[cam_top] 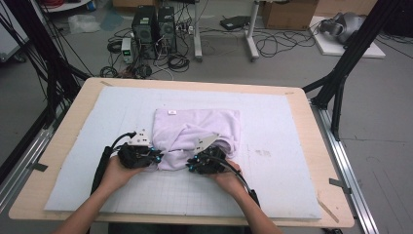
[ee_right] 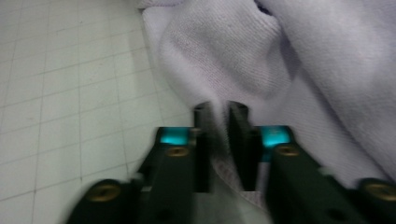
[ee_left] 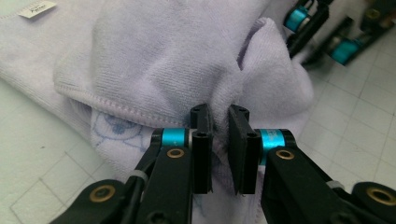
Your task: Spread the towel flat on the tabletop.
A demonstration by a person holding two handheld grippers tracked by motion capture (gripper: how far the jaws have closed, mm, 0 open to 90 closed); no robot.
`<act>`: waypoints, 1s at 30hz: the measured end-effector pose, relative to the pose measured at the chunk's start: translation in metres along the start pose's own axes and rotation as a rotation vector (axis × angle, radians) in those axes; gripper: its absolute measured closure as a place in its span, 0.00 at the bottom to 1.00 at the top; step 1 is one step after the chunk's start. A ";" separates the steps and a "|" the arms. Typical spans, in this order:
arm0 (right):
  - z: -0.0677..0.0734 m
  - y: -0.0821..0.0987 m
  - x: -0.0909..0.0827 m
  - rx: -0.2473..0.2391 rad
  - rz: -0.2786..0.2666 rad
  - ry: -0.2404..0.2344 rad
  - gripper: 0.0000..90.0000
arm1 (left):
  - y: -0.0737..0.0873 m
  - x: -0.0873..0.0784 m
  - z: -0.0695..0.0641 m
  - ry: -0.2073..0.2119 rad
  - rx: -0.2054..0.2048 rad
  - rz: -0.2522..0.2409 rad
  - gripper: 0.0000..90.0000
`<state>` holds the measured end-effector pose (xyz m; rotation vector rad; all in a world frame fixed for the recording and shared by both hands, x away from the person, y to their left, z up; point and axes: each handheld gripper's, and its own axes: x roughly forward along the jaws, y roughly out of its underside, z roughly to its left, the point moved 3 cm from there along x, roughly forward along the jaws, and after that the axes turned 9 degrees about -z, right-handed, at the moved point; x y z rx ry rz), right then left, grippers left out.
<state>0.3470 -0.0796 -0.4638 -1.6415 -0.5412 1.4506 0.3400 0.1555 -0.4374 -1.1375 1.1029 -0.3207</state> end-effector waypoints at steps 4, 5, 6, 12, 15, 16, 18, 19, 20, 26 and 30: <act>-0.002 -0.001 -0.009 0.022 -0.022 -0.031 0.96 | -0.008 -0.015 0.000 -0.003 -0.014 -0.049 0.93; 0.000 -0.003 -0.014 0.027 -0.039 -0.036 0.96 | -0.010 -0.019 0.000 -0.006 -0.016 -0.062 0.93; 0.001 -0.005 -0.021 0.021 -0.058 -0.035 0.96 | -0.013 -0.024 0.000 -0.005 -0.013 -0.071 0.93; 0.006 -0.013 -0.071 0.003 -0.141 0.011 0.97 | -0.022 -0.052 0.002 -0.032 -0.015 -0.119 0.93; 0.008 -0.017 -0.097 -0.019 -0.156 0.040 0.97 | -0.026 -0.064 0.001 -0.038 -0.015 -0.141 0.93; 0.009 -0.019 -0.105 -0.023 -0.164 0.049 0.97 | -0.027 -0.068 0.000 -0.042 -0.016 -0.149 0.93; 0.008 -0.021 -0.120 -0.033 -0.168 0.072 0.97 | -0.031 -0.073 0.000 -0.048 -0.006 -0.154 0.93; 0.008 -0.022 -0.128 -0.037 -0.169 0.083 0.97 | -0.033 -0.076 0.001 -0.055 -0.002 -0.157 0.93; 0.006 -0.023 -0.135 -0.038 -0.170 0.095 0.97 | -0.034 -0.078 0.003 -0.063 0.000 -0.160 0.93; -0.023 -0.012 -0.152 0.006 -0.131 0.180 0.97 | -0.035 -0.064 0.028 -0.134 -0.039 -0.139 0.93; -0.047 0.000 -0.138 0.063 -0.086 0.199 0.97 | -0.032 -0.041 0.046 -0.164 -0.075 -0.109 0.93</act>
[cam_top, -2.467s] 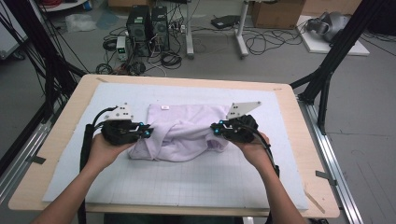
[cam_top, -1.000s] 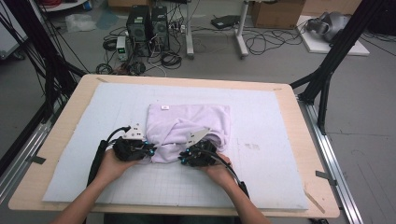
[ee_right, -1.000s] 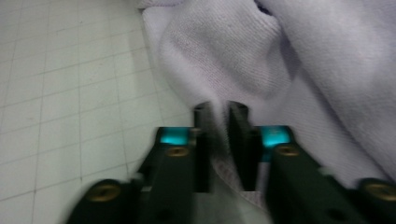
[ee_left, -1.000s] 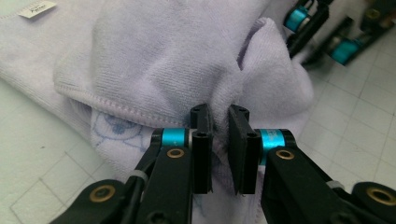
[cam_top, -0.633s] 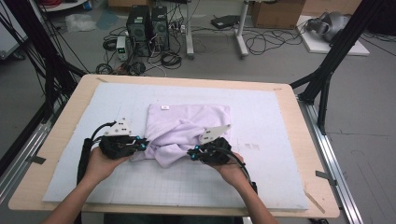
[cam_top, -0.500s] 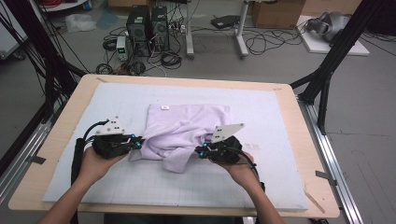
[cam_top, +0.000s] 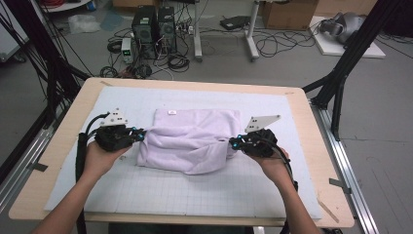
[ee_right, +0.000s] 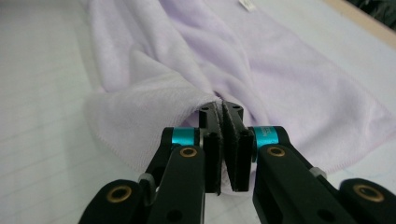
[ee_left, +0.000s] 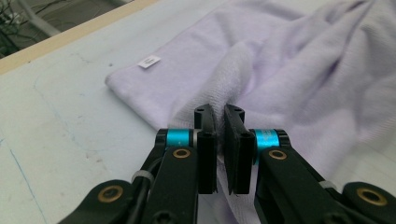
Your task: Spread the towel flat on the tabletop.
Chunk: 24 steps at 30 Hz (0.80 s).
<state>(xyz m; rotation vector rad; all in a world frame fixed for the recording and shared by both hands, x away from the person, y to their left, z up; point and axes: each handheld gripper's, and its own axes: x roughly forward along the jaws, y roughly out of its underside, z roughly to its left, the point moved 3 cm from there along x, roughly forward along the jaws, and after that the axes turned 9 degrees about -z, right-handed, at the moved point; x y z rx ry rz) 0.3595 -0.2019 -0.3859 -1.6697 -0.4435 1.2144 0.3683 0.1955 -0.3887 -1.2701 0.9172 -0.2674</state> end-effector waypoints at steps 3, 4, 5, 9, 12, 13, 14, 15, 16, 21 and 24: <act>-0.011 0.012 0.014 0.032 0.048 0.001 0.96 | 0.007 0.016 0.007 -0.010 -0.017 0.045 0.93; -0.014 0.017 0.017 0.053 0.057 -0.006 0.96 | 0.009 0.020 0.009 -0.009 -0.023 0.057 0.93; -0.016 0.021 0.020 0.063 0.059 -0.010 0.96 | 0.011 0.022 0.011 -0.008 -0.028 0.065 0.93; -0.014 0.025 0.020 0.071 0.035 -0.037 0.90 | 0.008 0.014 0.010 0.006 -0.034 0.035 0.81; -0.008 0.018 0.009 0.066 -0.023 -0.053 0.82 | 0.002 -0.001 0.005 0.015 0.001 0.006 0.75; -0.006 0.016 0.005 0.059 -0.033 -0.049 0.81 | 0.001 -0.006 0.004 0.013 0.011 -0.003 0.74; -0.004 0.015 0.001 0.052 -0.043 -0.050 0.80 | 0.000 -0.009 0.003 0.015 0.017 -0.008 0.72; -0.002 0.013 -0.002 0.048 -0.051 -0.050 0.79 | -0.001 -0.015 0.001 0.017 0.031 -0.013 0.71; 0.001 0.011 -0.005 0.037 -0.061 -0.050 0.78 | -0.001 -0.019 0.000 0.017 0.040 -0.017 0.71; 0.012 0.008 -0.013 0.016 -0.098 -0.087 0.73 | 0.002 -0.034 -0.009 0.082 0.059 -0.044 0.68; 0.016 0.008 -0.014 0.016 -0.114 -0.110 0.68 | 0.009 -0.036 -0.016 0.125 0.070 -0.040 0.66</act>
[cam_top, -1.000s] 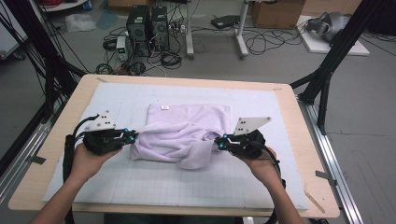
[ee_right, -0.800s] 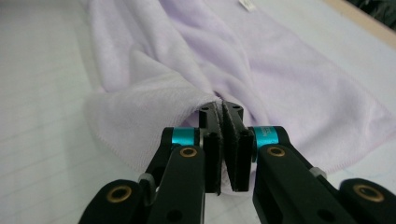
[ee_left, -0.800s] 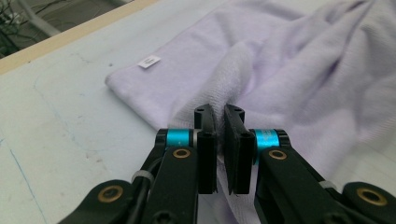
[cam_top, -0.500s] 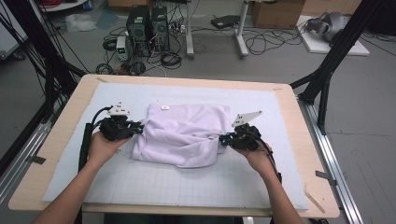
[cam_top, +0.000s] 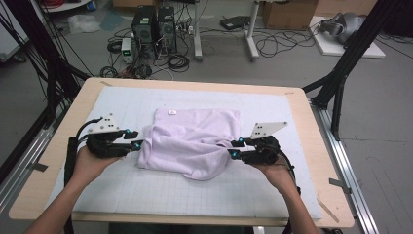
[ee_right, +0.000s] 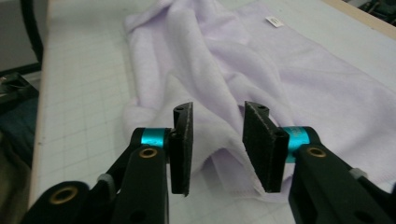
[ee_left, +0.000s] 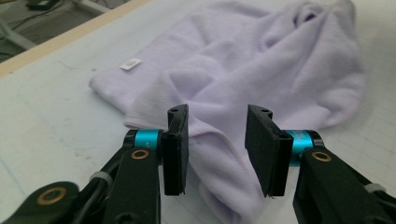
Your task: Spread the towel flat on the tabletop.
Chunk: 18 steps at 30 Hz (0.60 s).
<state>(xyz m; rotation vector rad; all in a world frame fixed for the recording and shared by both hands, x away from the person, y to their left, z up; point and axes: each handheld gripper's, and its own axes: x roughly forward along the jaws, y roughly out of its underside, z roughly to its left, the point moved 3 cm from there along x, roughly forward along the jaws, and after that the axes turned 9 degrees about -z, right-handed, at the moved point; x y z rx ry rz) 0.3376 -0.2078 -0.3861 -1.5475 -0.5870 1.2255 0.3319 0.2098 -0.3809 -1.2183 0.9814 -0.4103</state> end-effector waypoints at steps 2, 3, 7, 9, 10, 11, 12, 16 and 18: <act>0.003 -0.001 -0.001 -0.004 -0.019 -0.014 0.67 | 0.006 0.002 -0.004 0.025 0.006 0.007 0.65; 0.004 -0.001 -0.001 -0.008 -0.027 -0.018 0.66 | 0.009 0.003 -0.007 0.037 0.007 0.012 0.65; 0.010 0.000 0.001 -0.019 -0.019 -0.041 0.62 | 0.023 0.012 -0.015 0.086 0.011 0.027 0.62; 0.012 0.002 0.004 -0.026 -0.012 -0.051 0.61 | 0.030 0.016 -0.020 0.115 0.014 0.038 0.62; 0.012 0.004 0.006 -0.028 -0.007 -0.056 0.60 | 0.033 0.019 -0.022 0.126 0.015 0.043 0.62; 0.013 0.007 0.009 -0.024 0.004 -0.060 0.60 | 0.036 0.021 -0.025 0.138 0.018 0.049 0.62; 0.013 0.011 0.012 -0.025 0.015 -0.056 0.60 | 0.039 0.023 -0.027 0.152 0.024 0.058 0.62; 0.013 0.026 0.027 -0.003 0.053 -0.069 0.60 | 0.050 0.035 -0.030 0.174 0.042 0.117 0.63; 0.015 0.034 0.037 -0.005 0.095 -0.081 0.60 | 0.055 0.042 -0.028 0.172 0.050 0.158 0.63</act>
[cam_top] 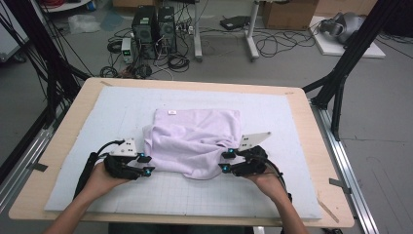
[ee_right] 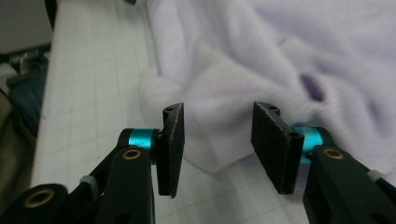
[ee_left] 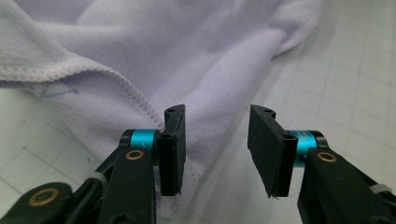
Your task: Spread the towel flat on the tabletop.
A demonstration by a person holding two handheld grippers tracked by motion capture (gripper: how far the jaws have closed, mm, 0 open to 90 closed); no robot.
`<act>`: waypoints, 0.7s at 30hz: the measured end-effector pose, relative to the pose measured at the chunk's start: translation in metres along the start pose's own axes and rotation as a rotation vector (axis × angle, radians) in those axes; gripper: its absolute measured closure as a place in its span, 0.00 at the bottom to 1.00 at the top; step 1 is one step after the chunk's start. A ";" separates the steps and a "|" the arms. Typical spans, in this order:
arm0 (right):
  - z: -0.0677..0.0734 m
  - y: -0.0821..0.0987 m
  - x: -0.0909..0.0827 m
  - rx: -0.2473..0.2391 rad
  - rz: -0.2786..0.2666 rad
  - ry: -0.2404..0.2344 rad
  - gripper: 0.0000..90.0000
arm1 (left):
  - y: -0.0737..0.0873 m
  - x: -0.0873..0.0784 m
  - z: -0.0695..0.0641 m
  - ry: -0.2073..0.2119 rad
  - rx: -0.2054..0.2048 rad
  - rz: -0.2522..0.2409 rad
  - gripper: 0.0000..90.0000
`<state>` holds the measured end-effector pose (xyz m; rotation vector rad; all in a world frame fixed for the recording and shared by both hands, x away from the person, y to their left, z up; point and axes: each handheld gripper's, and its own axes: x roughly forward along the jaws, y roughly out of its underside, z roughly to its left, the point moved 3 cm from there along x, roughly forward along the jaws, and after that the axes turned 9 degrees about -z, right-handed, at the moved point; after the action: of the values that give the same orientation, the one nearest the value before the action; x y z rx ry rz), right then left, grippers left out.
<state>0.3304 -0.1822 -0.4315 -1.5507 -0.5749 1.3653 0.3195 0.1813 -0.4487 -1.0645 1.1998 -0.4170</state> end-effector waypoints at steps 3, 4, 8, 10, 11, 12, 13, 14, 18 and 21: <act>0.000 0.008 0.015 -0.002 0.072 -0.003 0.63 | 0.005 0.011 0.002 -0.025 0.011 0.048 0.70; 0.000 0.011 0.022 -0.009 0.106 -0.001 0.66 | 0.005 0.012 0.001 -0.045 0.010 0.030 0.75; 0.001 0.015 0.033 -0.040 0.136 -0.013 0.90 | 0.002 0.011 0.004 -0.047 0.009 0.039 0.94; 0.002 0.014 0.033 -0.036 0.143 -0.021 0.94 | 0.000 0.009 0.003 -0.052 0.005 0.035 0.96; 0.002 0.014 0.032 -0.041 0.140 -0.022 0.95 | -0.001 0.006 0.003 -0.055 0.011 0.035 0.96; 0.003 0.013 0.029 -0.038 0.133 -0.025 0.95 | -0.003 0.002 0.002 -0.062 0.007 0.020 0.96; 0.004 0.011 0.026 -0.034 0.122 -0.029 0.95 | -0.006 -0.003 0.001 -0.063 0.004 0.008 0.96; 0.006 0.009 0.021 -0.030 0.105 -0.028 0.95 | -0.010 -0.009 0.000 -0.066 0.005 -0.008 0.96; 0.017 -0.009 -0.008 -0.040 -0.014 -0.031 0.95 | -0.028 -0.039 -0.005 -0.070 0.001 -0.073 0.97; 0.029 -0.019 -0.028 -0.049 -0.076 -0.044 0.95 | -0.042 -0.060 -0.014 -0.044 0.008 -0.113 0.97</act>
<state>0.3000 -0.1874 -0.3990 -1.5258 -0.6924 1.3386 0.2964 0.2004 -0.3802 -1.1326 1.1014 -0.4825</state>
